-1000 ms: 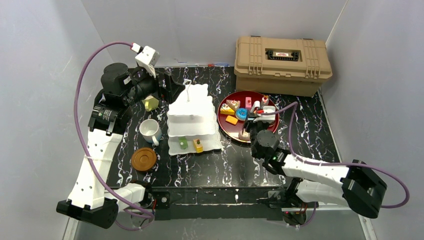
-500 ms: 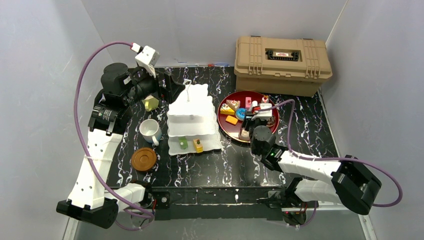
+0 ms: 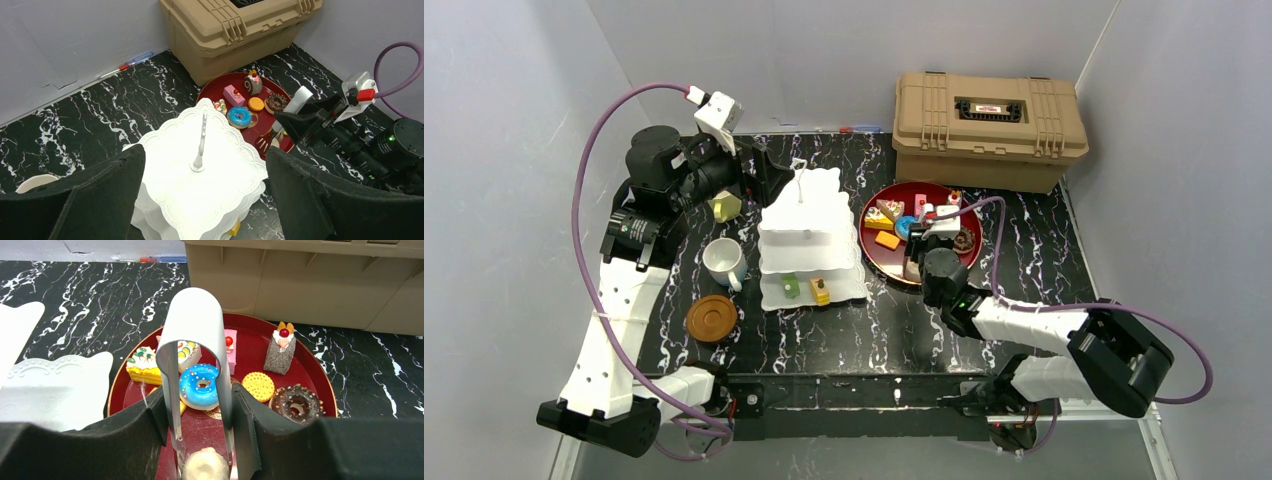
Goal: Serve the afternoon tea
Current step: Pick up the desert from the tray.
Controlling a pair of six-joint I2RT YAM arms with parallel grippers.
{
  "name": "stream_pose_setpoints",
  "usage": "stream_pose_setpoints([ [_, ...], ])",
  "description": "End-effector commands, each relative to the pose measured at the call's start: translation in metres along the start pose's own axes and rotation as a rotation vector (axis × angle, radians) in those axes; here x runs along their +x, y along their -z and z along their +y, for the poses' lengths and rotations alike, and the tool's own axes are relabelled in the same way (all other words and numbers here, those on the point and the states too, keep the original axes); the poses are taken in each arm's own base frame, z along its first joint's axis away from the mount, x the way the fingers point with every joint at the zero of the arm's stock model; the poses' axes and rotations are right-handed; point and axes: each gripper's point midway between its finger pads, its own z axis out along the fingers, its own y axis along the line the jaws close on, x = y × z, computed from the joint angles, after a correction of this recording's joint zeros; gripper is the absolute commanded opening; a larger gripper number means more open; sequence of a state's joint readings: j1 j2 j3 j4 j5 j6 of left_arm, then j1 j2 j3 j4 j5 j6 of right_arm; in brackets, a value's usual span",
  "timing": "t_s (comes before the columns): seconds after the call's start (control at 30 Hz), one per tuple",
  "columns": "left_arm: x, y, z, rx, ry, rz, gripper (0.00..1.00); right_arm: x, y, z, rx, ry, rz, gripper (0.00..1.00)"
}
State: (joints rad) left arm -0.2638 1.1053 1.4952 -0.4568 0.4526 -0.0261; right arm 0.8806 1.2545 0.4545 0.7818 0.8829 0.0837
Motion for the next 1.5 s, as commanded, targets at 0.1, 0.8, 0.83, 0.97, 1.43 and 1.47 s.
stream_pose_setpoints([
  [0.1,-0.007,0.004,-0.001,-0.003,-0.014,-0.02,0.87,-0.031,-0.002,0.004,-0.018,-0.104,-0.082,0.31],
  [0.8,-0.013,0.008,0.001,-0.021,-0.021,-0.043,0.87,-0.17,0.063,0.068,-0.377,-0.133,-0.168,0.13],
  [0.83,-0.013,0.008,0.0,-0.021,-0.019,-0.044,0.87,-0.175,0.068,0.071,-0.394,-0.138,-0.17,0.13],
  [0.97,-0.015,0.009,-0.001,-0.017,-0.016,-0.05,0.87,-0.192,0.082,0.086,-0.457,-0.176,-0.178,0.13],
  [1.43,-0.016,0.011,-0.003,-0.013,-0.023,-0.052,0.87,-0.194,0.149,0.167,-0.552,-0.268,-0.33,0.12],
  [1.47,-0.016,0.011,-0.003,-0.012,-0.023,-0.05,0.87,-0.194,0.153,0.173,-0.557,-0.266,-0.347,0.12],
])
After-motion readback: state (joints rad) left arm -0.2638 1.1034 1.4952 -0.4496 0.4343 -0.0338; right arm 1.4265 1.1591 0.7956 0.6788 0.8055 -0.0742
